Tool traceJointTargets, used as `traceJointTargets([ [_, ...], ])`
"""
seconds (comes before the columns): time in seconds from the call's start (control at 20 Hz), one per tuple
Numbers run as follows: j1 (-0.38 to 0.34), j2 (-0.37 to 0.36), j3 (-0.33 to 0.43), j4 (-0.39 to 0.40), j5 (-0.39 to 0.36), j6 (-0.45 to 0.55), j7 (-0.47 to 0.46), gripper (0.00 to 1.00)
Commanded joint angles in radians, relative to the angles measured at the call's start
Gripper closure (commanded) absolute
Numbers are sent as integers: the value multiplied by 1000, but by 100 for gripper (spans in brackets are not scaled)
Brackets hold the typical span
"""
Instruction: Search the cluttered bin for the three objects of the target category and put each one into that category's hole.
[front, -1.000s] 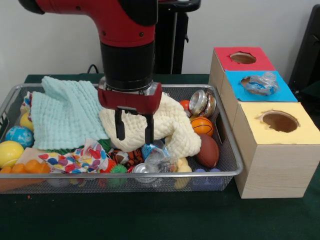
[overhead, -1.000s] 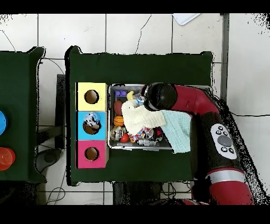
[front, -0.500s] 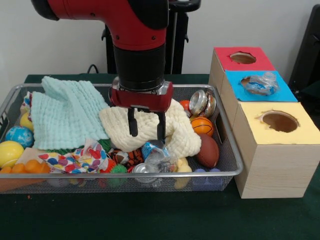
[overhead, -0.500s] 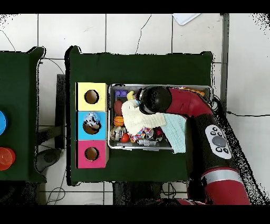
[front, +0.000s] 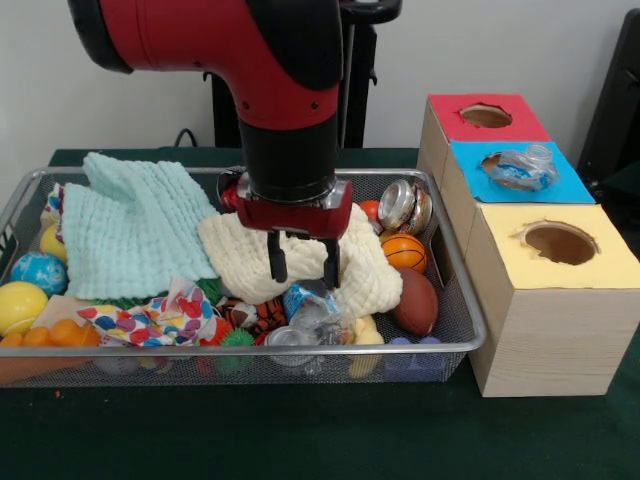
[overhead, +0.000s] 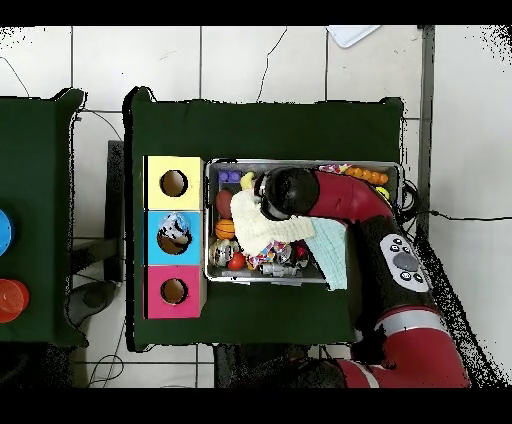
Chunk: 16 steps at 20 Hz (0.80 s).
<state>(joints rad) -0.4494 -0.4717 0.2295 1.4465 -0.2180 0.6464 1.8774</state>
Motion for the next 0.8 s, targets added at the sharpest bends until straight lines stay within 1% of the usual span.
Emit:
traceJointTargets([
  [0.05, 23, 90, 54, -17, 23, 13, 49, 0],
  [0.2, 28, 87, 56, -18, 34, 46, 47, 0],
  [0.35, 35, 82, 47, -8, 31, 52, 51, 0],
  [0.65, 82, 77, -31, -67, -41, 51, 41, 0],
  [0.8, 91, 66, -48, -76, -53, 52, 25, 0],
])
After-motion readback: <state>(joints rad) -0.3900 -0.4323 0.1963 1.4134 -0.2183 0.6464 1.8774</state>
